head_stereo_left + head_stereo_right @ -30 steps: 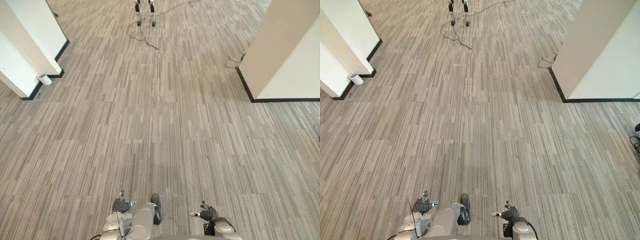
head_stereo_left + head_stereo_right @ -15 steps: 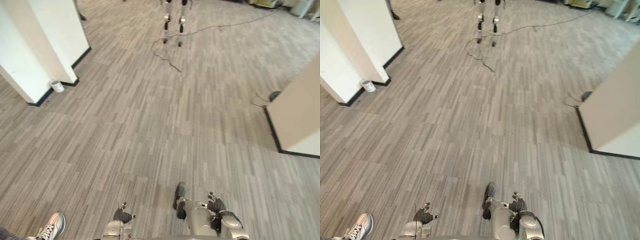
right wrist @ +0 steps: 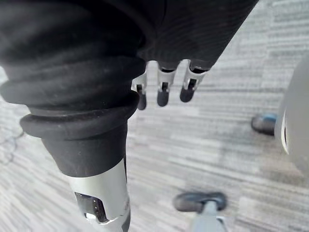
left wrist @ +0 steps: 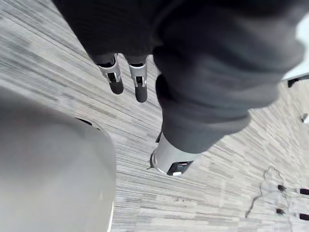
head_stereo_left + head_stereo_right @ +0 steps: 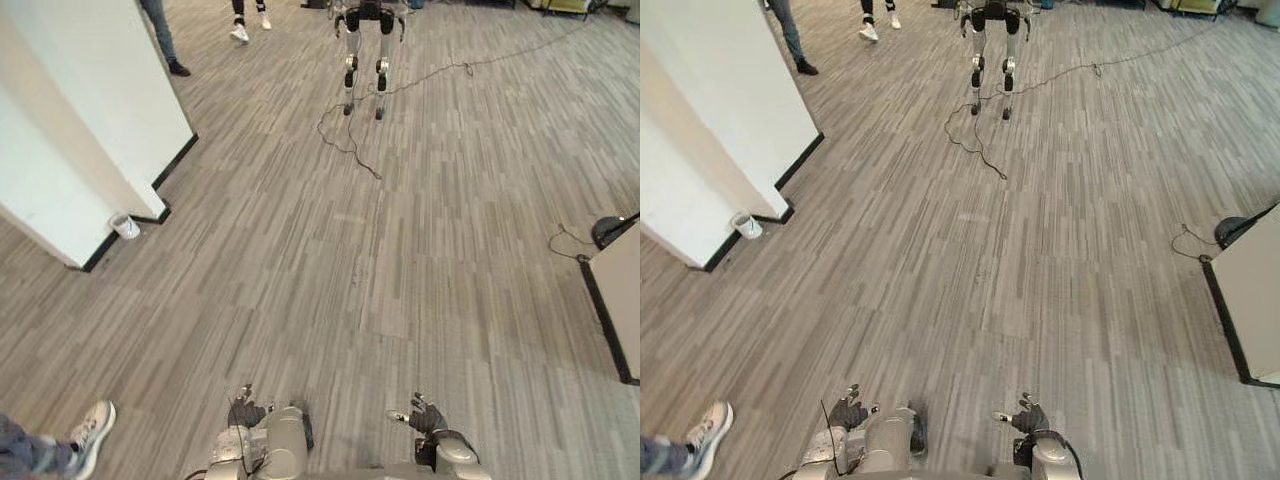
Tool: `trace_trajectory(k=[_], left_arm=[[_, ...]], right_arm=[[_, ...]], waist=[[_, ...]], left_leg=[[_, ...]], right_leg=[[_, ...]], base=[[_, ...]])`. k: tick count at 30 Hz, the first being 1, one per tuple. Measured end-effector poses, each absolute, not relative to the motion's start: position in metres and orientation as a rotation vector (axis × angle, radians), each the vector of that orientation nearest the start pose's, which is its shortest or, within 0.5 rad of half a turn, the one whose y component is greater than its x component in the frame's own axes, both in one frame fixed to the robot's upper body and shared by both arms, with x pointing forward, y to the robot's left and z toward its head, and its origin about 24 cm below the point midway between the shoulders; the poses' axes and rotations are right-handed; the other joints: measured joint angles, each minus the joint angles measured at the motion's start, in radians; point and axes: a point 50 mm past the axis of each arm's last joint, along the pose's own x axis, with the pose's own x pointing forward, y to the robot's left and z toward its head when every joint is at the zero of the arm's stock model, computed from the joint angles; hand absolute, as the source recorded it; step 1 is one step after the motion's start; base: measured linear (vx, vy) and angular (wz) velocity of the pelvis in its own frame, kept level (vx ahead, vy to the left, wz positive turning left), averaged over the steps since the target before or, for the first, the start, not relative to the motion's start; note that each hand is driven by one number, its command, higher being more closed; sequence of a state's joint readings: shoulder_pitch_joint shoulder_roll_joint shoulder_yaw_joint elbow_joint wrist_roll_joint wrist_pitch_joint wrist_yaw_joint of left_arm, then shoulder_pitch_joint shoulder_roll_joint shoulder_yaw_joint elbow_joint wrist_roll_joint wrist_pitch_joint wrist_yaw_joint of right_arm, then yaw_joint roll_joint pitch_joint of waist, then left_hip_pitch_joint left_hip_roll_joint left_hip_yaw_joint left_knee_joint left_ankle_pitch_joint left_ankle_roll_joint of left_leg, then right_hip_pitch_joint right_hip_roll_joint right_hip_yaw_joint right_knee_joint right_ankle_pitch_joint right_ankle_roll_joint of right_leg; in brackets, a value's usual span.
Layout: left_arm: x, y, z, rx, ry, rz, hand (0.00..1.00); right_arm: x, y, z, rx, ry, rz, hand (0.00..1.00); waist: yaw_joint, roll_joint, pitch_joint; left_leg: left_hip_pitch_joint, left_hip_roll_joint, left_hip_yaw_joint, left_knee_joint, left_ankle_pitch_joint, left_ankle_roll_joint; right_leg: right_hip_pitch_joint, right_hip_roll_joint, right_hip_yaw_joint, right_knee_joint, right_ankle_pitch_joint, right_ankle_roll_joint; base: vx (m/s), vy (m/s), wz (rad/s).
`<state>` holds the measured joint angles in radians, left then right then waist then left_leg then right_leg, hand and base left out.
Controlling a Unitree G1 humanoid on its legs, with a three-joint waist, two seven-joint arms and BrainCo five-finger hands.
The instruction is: Organize washtable
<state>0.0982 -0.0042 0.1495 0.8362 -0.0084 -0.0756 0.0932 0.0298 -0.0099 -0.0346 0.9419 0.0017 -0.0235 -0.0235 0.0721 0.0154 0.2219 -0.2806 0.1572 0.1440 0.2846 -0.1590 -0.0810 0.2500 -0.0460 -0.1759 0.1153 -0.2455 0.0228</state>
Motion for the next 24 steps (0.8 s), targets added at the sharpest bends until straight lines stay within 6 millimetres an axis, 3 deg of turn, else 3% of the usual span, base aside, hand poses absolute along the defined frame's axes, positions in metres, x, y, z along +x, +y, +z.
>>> trace_trajectory(k=[1, 3, 5, 6, 8, 9, 11, 13, 14, 15, 17, 18, 19, 20, 21, 23, 24], left_arm=[[0.134, 0.182, -0.138, -0.032, 0.859, 0.263, 0.0], [0.128, 0.191, -0.139, -0.034, 0.871, 0.293, 0.0], [0.126, 0.198, -0.142, -0.015, 0.897, 0.294, 0.0], [0.129, 0.203, -0.143, 0.032, 0.922, 0.263, 0.0], [0.126, 0.203, -0.146, 0.045, 0.955, 0.253, 0.0], [0.124, 0.2, -0.147, 0.051, 0.963, 0.24, 0.0], [0.123, 0.196, -0.149, 0.057, 0.972, 0.218, 0.0], [0.121, 0.194, -0.15, 0.055, 0.985, 0.213, 0.0], [0.119, 0.193, -0.151, 0.053, 0.995, 0.212, 0.0], [0.12, 0.192, -0.151, 0.056, 0.994, 0.203, 0.0], [0.118, 0.191, -0.152, 0.062, 0.999, 0.193, 0.0], [0.115, 0.192, -0.153, 0.064, 1.005, 0.195, 0.0], [0.115, 0.191, -0.153, 0.06, 1.007, 0.192, 0.0], [0.111, 0.184, -0.155, 0.042, 1.016, 0.188, 0.0], [0.111, 0.183, -0.155, 0.031, 1.016, 0.195, 0.0], [0.111, 0.173, -0.156, -0.005, 1.017, 0.193, 0.0], [0.113, 0.171, -0.155, -0.036, 1.01, 0.217, 0.0]], right_arm=[[0.138, -0.157, -0.148, 0.006, 0.958, -0.065, 0.0], [0.125, -0.153, -0.153, 0.028, 1.001, -0.069, 0.0], [0.126, -0.15, -0.153, 0.037, 0.997, -0.066, 0.0], [0.129, -0.149, -0.152, 0.052, 0.985, -0.079, 0.0], [0.133, -0.15, -0.15, 0.047, 0.973, -0.071, 0.0], [0.132, -0.151, -0.151, 0.041, 0.975, -0.07, 0.0], [0.135, -0.153, -0.15, 0.026, 0.962, -0.06, 0.0], [0.144, -0.157, -0.146, 0.003, 0.939, -0.053, 0.0], [0.15, -0.16, -0.144, -0.007, 0.925, -0.054, 0.0], [0.152, -0.164, -0.143, -0.019, 0.919, -0.059, 0.0], [0.152, -0.166, -0.143, -0.023, 0.923, -0.06, 0.0], [0.149, -0.166, -0.144, -0.025, 0.932, -0.062, 0.0], [0.148, -0.169, -0.144, -0.03, 0.933, -0.066, 0.0], [0.149, -0.173, -0.144, -0.042, 0.93, -0.07, 0.0], [0.148, -0.174, -0.144, -0.042, 0.93, -0.074, 0.0], [0.149, -0.18, -0.142, -0.042, 0.922, -0.095, 0.0], [0.153, -0.183, -0.139, -0.051, 0.902, -0.097, 0.0]], waist=[[0.0, -0.015, -0.011], [0.004, -0.062, -0.07], [-0.004, -0.086, -0.072], [-0.02, -0.103, -0.057], [-0.033, -0.106, -0.042], [-0.033, -0.1, -0.041], [-0.035, -0.089, -0.039], [-0.047, -0.072, -0.027], [-0.064, -0.062, -0.016], [-0.065, -0.054, -0.007], [-0.065, -0.06, -0.004], [-0.066, -0.072, -0.005], [-0.074, -0.069, -0.005], [-0.084, -0.041, -0.02], [-0.085, -0.035, -0.023], [-0.086, 0.005, -0.033], [-0.085, 0.034, -0.019]], left_leg=[[-0.003, -0.009, -0.004, 0.022, 0.041, 0.016], [-0.014, -0.057, 0.03, 0.103, 0.064, 0.047], [0.044, -0.094, 0.053, 0.109, 0.06, 0.091], [0.136, -0.139, 0.066, 0.07, 0.024, 0.119], [0.283, -0.16, 0.063, 0.01, -0.009, 0.139], [0.349, -0.159, 0.064, -0.033, -0.017, 0.142], [0.444, -0.156, 0.061, -0.119, -0.023, 0.143], [0.501, -0.143, 0.067, -0.17, -0.032, 0.135], [0.533, -0.138, 0.065, -0.195, -0.037, 0.126], [0.567, -0.138, 0.063, -0.213, -0.051, 0.103], [0.613, -0.155, 0.047, -0.218, -0.081, 0.057], [0.66, -0.171, 0.026, -0.217, -0.105, 0.03], [0.681, -0.171, 0.005, -0.212, -0.121, 0.032], [0.7, -0.137, -0.038, -0.183, -0.133, 0.025], [0.687, -0.124, -0.053, -0.143, -0.133, 0.024], [0.602, -0.071, -0.072, 0.069, -0.125, 0.014], [0.493, -0.015, -0.071, 0.371, -0.033, -0.023]], right_leg=[[0.008, -0.018, 0.018, 0.005, -0.018, 0.014], [-0.009, -0.087, 0.07, 0.082, -0.053, 0.033], [-0.112, -0.145, 0.112, 0.367, -0.038, 0.045], [-0.225, -0.203, 0.121, 0.66, 0.039, 0.034], [-0.266, -0.218, 0.069, 0.815, 0.019, 0.028], [-0.29, -0.216, 0.027, 0.822, -0.009, 0.013], [-0.376, -0.189, -0.063, 0.756, -0.045, 0.006], [-0.468, -0.122, -0.105, 0.566, -0.036, 0.008], [-0.506, -0.079, -0.129, 0.398, 0.014, 0.006], [-0.531, -0.038, -0.13, 0.22, 0.105, 0.006], [-0.536, -0.013, -0.13, 0.043, 0.211, -0.006], [-0.533, -0.019, -0.13, 0.048, 0.221, -0.036], [-0.536, -0.02, -0.117, 0.081, 0.274, -0.095], [-0.559, -0.02, -0.131, 0.197, 0.295, -0.101], [-0.56, -0.018, -0.14, 0.221, 0.294, -0.101], [-0.535, 0.024, -0.153, 0.234, 0.238, -0.108], [-0.472, 0.08, -0.147, 0.212, 0.194, -0.12]], base=[[0.65, 0.439, -0.61], [0.66, 0.404, -0.7], [0.62, 0.388, -0.48], [0.53, 0.339, -0.08], [0.53, 0.276, 0.15], [0.5, 0.238, 0.16], [0.47, 0.168, 0.04], [0.52, 0.114, 0.02], [0.52, 0.078, 0.16], [0.53, 0.062, 0.2], [0.58, 0.005, 0.39], [0.77, -0.043, 0.59], [0.81, -0.079, 0.74], [0.7, -0.108, 0.57], [0.67, -0.169, 0.44], [0.64, -0.186, -0.07], [0.62, -0.14, -0.33]])
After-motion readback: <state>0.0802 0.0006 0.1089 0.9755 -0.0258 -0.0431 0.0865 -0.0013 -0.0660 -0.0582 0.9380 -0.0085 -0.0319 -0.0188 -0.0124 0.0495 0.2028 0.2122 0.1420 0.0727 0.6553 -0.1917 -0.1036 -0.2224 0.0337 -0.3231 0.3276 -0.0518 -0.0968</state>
